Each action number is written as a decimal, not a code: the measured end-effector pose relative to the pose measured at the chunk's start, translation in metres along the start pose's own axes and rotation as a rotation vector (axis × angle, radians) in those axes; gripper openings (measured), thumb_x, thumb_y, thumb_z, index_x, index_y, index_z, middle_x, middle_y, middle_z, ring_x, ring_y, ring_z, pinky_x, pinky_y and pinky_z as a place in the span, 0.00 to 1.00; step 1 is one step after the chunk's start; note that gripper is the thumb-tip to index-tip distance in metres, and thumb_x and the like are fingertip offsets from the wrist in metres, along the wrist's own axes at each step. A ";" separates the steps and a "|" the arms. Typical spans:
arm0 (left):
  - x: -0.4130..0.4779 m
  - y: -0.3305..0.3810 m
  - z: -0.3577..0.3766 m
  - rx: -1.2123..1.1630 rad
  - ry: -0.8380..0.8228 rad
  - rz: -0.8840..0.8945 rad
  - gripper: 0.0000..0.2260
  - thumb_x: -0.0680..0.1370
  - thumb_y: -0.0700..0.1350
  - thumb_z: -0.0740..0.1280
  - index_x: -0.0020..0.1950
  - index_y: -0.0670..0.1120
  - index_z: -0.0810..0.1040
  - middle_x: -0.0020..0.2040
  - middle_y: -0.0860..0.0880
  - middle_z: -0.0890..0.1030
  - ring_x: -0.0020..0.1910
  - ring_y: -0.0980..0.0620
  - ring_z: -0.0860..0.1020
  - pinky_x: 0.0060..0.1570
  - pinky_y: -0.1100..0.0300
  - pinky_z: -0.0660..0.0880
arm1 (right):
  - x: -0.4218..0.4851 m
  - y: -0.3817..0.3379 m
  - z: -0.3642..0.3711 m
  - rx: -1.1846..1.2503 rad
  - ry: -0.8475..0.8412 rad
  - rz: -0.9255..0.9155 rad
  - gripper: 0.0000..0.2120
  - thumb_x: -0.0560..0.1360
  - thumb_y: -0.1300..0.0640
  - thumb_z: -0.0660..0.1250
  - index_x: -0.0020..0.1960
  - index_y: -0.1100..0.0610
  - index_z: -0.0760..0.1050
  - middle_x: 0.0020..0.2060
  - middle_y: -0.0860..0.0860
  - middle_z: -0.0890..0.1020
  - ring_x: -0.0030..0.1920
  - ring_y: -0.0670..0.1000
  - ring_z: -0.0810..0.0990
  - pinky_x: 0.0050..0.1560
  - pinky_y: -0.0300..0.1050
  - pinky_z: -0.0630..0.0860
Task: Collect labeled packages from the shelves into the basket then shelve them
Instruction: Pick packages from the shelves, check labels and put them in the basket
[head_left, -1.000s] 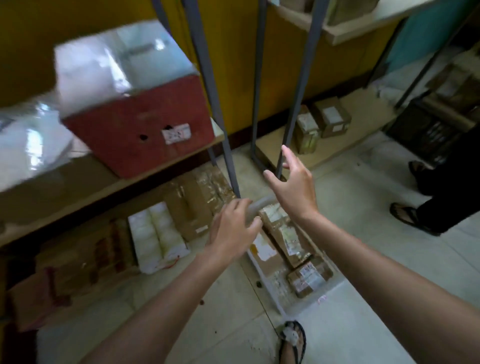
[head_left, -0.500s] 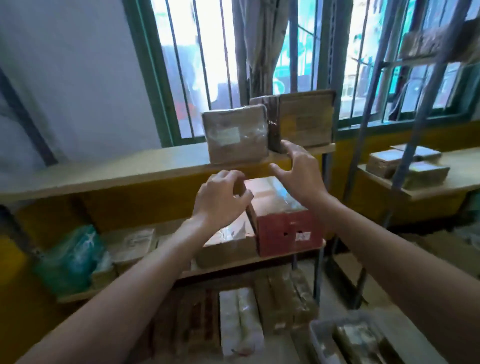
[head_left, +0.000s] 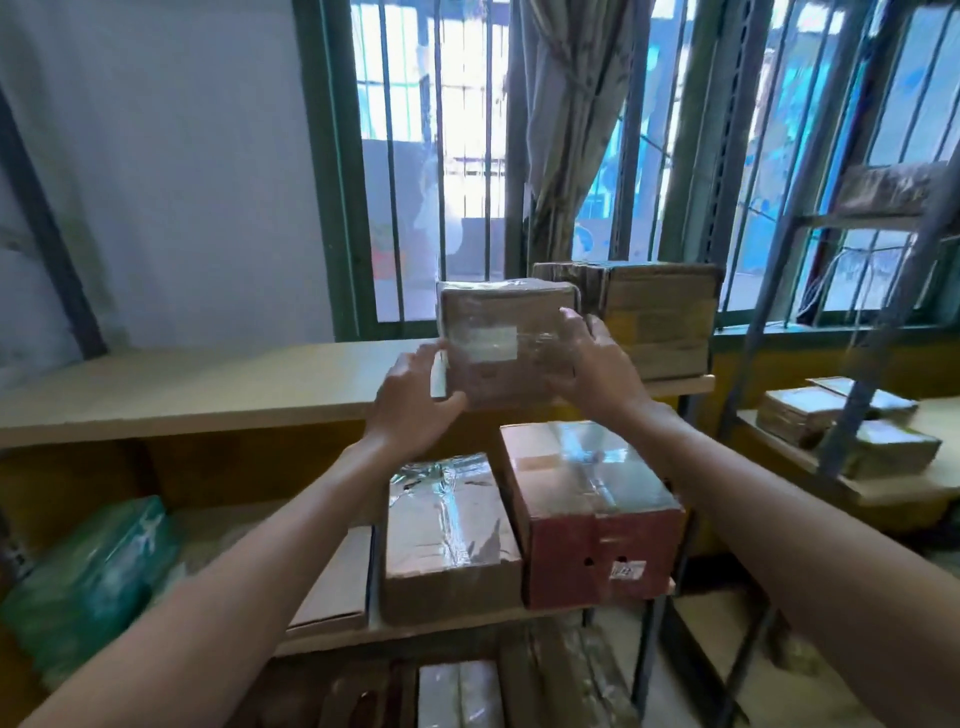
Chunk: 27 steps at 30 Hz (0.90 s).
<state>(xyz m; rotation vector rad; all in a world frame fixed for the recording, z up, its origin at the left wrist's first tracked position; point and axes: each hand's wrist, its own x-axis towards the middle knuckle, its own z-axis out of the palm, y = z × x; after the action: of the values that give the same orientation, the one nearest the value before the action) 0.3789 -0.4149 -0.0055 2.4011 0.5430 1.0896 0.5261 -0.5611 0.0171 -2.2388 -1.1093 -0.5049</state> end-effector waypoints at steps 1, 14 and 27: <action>0.008 -0.006 0.006 -0.003 -0.022 -0.043 0.32 0.70 0.52 0.72 0.70 0.49 0.63 0.68 0.44 0.70 0.64 0.44 0.71 0.55 0.55 0.73 | 0.009 0.004 0.006 0.053 0.002 0.019 0.38 0.71 0.54 0.72 0.74 0.52 0.54 0.71 0.61 0.64 0.66 0.63 0.71 0.62 0.58 0.74; 0.085 -0.106 0.021 -0.004 -0.020 -0.129 0.37 0.68 0.45 0.74 0.72 0.51 0.58 0.68 0.47 0.72 0.62 0.46 0.73 0.48 0.64 0.68 | 0.082 -0.007 0.106 0.145 0.002 -0.145 0.48 0.61 0.59 0.76 0.74 0.50 0.54 0.69 0.61 0.55 0.67 0.64 0.65 0.65 0.53 0.70; 0.157 -0.112 -0.070 -0.496 0.158 0.054 0.42 0.62 0.48 0.78 0.71 0.55 0.61 0.64 0.59 0.69 0.62 0.58 0.66 0.56 0.64 0.68 | 0.155 -0.097 0.046 0.544 0.237 -0.173 0.36 0.67 0.47 0.74 0.71 0.50 0.63 0.62 0.48 0.74 0.56 0.46 0.73 0.53 0.41 0.76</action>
<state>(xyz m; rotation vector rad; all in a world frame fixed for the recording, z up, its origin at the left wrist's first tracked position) 0.4020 -0.2252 0.0686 1.9197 0.2206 1.2722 0.5416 -0.3934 0.1018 -1.5827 -1.1541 -0.4565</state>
